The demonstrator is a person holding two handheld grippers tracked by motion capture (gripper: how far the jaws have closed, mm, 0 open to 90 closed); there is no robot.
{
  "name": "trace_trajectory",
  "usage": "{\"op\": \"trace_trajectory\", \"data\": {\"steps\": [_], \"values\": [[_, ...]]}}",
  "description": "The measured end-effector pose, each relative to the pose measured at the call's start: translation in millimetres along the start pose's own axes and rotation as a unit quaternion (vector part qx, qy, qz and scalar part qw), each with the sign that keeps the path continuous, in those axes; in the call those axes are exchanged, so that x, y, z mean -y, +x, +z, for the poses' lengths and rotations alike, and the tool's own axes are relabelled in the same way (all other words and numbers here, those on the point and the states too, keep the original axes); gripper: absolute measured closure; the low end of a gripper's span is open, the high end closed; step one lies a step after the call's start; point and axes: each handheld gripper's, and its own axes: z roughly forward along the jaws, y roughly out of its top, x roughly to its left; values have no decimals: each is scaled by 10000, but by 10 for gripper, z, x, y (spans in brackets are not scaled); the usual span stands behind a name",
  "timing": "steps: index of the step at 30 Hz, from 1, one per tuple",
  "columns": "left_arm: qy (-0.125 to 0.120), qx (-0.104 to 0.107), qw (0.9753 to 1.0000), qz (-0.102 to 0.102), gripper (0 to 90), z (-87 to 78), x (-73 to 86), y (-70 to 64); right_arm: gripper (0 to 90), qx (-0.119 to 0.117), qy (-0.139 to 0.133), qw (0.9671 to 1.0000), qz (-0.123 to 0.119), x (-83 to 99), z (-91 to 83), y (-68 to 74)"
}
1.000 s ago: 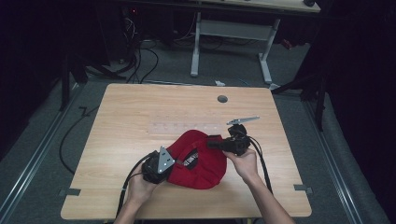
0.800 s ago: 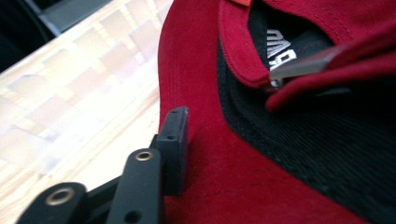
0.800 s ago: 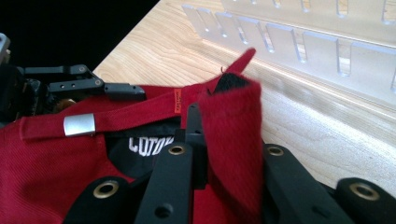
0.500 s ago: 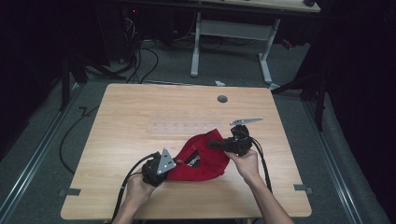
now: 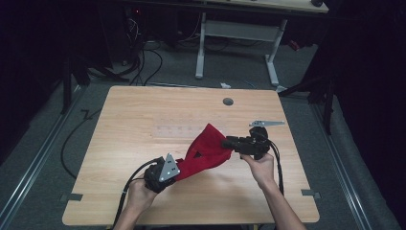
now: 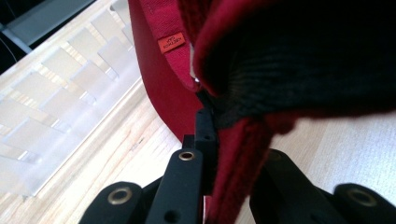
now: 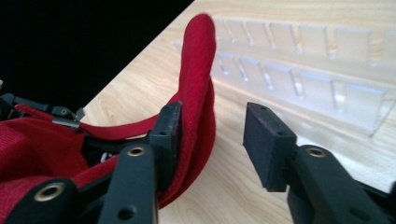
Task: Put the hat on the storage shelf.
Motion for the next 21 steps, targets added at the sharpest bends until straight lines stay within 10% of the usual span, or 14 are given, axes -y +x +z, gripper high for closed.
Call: {"op": "trace_trajectory", "data": {"steps": [11, 15, 21], "values": [[-84, -156, 9997, -178, 852, -75, -31, 120, 438, -3, -526, 9983, 255, 8, -185, -108], [-491, -188, 9960, -722, 851, -208, -152, 283, 429, 361, -536, 9975, 281, 112, -239, -217], [-604, -321, 9928, -981, 851, -254, -189, 383, 422, 960, -214, 9948, 278, 346, -139, -401]]}}
